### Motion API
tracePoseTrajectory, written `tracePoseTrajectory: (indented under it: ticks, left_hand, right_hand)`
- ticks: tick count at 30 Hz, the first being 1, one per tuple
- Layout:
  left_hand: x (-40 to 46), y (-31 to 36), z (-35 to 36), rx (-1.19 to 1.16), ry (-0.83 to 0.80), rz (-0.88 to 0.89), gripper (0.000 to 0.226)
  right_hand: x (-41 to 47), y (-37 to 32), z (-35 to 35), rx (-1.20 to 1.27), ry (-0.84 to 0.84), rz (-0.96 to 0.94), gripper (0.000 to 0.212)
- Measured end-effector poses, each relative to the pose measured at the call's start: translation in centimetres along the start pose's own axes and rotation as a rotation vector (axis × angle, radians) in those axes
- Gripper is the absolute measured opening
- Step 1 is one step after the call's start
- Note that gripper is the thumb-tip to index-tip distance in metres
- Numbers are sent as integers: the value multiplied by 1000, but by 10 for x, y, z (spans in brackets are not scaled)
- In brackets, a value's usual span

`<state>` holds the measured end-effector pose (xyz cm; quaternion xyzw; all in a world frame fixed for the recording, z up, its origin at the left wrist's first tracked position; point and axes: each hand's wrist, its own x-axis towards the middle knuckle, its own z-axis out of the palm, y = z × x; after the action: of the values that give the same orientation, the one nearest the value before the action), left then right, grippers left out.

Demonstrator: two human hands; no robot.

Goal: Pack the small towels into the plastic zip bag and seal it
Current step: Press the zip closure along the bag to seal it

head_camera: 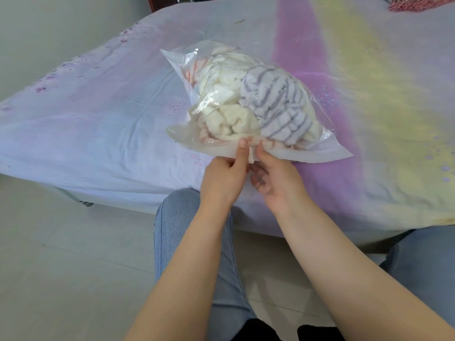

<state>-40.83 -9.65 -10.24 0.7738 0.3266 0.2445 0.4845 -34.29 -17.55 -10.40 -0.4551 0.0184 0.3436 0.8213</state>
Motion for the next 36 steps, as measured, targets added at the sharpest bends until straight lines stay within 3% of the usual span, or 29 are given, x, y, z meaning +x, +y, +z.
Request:
tracePoseTrajectory:
  ticks: [4,6,9,14,17,19,20,21,23,25,29,36]
  left_hand:
    - [1,9,-15,-123,49,25,26]
    - [4,14,-21,-367,123,-83,10]
    - [14,12,-45,-583,252,-121,15]
    - [11,-3,-61,-853,7,-76,54]
    - [6,-12,-53,-995,49,-86,60]
    - [1,-14,-34,-942,191,-112,61]
    - [-4,-13,-21,-795,248,-130,56]
    - [-11,-13,-6,-594,236,-113,49]
    - [-22,-13,24,-323,62,7,35]
    - [-25,-10,39,-244,-14,65,47]
    - [-13,-3,43,-245,-27,113,20]
    - [-9,4,41,-519,292,-20,39]
  right_hand:
    - [1,2,-4,-75,-23,-101,7]
    - [0,3,-6,-90,-7,-125,7]
    - [1,3,-13,-56,-7,-130,6]
    - [4,-2,-21,131,-81,-21,7]
    - [4,3,-23,118,-96,-2,11]
    - [6,6,-25,109,-80,-33,10]
    - [7,6,-25,106,-71,-47,10]
    - [7,7,-25,99,-71,-60,10]
    - [7,9,-24,78,-105,-90,16]
    - [6,11,-25,62,-117,-118,22]
    - [3,7,-29,45,-107,-138,26]
    - [8,-10,-27,121,-94,-20,18]
